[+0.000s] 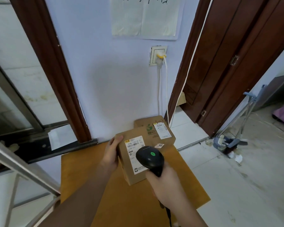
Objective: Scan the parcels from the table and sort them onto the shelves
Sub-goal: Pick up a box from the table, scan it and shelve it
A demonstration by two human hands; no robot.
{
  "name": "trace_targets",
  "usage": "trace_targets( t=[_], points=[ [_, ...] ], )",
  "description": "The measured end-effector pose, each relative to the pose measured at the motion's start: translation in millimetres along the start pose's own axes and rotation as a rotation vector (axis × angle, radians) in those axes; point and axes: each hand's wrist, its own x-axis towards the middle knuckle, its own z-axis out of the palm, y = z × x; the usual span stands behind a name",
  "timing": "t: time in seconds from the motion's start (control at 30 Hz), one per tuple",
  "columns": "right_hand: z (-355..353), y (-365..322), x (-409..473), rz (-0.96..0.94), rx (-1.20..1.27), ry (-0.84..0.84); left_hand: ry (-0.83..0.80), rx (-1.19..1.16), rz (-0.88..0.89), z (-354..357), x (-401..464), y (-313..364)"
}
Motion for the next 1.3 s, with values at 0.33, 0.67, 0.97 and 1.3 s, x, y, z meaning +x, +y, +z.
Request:
trace_targets(
  t=[0.33,0.67,0.97,1.3],
  points=[
    [-1.8,39.1,-64.1,-0.188,-0.086,-0.156,0.158,-0.066,0.134,-28.9,-105.6,-21.2],
    [-1.1,76.7,-155.4,-0.318,-0.114,-0.431,0.362,-0.104,0.206,-67.5,-276.6,-65.3],
    [56.2,64.7,-244.6,-0.476,-0.164,-0.648,0.592,-0.238,0.308,-144.2,-418.3,-70.8],
    [157.1,43.7,-357.0,-0.511,-0.216,-0.841,0.745,-0.258,0.392,-258.8,-563.8,-83.1]
  ],
)
